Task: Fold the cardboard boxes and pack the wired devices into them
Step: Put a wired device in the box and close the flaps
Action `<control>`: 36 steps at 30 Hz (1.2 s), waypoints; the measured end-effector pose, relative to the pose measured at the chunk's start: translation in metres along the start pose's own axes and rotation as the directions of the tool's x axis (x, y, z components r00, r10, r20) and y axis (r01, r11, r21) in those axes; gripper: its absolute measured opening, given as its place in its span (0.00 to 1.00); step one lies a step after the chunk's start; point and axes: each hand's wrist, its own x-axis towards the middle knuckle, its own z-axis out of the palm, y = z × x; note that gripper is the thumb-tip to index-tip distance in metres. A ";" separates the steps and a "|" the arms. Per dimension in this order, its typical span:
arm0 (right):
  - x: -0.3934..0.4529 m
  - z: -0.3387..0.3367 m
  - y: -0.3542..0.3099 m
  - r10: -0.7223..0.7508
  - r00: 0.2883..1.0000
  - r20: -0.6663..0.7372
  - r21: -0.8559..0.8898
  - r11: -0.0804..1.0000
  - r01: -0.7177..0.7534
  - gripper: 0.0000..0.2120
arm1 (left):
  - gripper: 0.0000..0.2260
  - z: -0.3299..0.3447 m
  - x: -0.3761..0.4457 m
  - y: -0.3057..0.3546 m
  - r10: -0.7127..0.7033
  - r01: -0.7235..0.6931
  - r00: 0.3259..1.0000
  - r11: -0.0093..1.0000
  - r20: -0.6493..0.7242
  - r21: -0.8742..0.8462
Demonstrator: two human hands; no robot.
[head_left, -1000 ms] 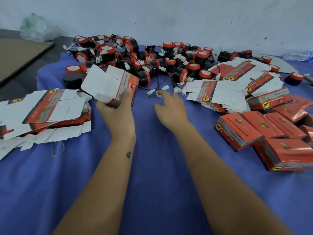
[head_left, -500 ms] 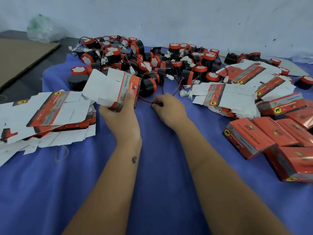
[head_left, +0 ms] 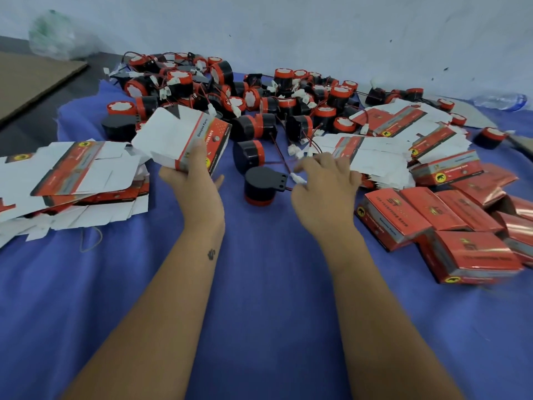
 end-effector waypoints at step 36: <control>-0.019 0.013 -0.026 -0.190 0.978 0.087 0.601 0.793 0.100 0.07 | 0.21 0.007 -0.006 -0.020 0.204 -0.279 0.957 0.835 0.204 0.474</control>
